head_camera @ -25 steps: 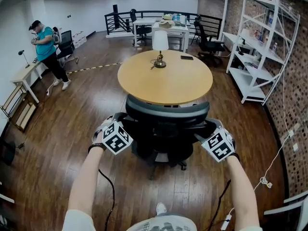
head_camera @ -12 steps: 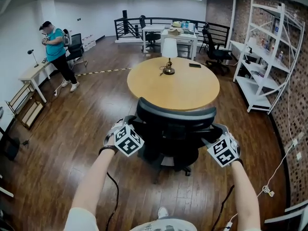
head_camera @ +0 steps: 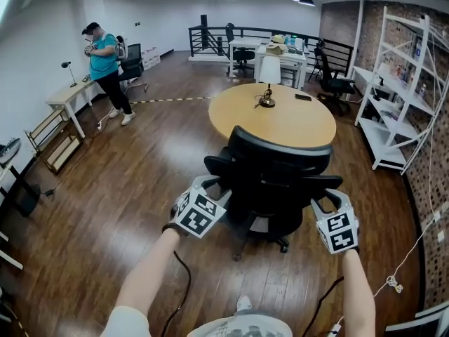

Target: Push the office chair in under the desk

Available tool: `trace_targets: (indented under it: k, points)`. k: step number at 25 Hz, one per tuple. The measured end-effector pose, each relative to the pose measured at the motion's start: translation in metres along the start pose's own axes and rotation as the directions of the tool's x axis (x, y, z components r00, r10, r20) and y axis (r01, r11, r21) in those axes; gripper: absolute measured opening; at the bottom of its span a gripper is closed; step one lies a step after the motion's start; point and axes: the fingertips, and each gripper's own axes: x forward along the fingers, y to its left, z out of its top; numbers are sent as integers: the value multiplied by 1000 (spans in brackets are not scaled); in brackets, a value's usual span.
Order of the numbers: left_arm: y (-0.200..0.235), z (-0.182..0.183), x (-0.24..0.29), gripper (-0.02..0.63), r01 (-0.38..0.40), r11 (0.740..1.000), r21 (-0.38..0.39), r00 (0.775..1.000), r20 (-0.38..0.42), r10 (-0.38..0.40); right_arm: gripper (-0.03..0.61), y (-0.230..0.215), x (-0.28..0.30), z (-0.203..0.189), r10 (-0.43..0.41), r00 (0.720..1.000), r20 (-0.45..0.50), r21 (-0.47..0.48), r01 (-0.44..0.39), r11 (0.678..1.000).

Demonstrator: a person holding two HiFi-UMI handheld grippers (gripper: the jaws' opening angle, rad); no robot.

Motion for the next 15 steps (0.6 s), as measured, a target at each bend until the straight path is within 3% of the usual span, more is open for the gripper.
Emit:
trace_targets:
  k: [7, 11, 15]
  points:
    - [-35, 11, -82, 124, -28, 992, -120, 988, 151, 46, 76, 63, -61, 27, -15, 992, 122, 98, 3, 995]
    - [-70, 13, -116, 91, 12, 978, -210, 975, 219, 35, 19, 100, -95, 33, -6, 983, 184, 156, -23, 988]
    - [-100, 5, -145, 83, 43, 964, -262, 965, 262, 28, 0, 138, -121, 38, 31, 972, 234, 239, -89, 967]
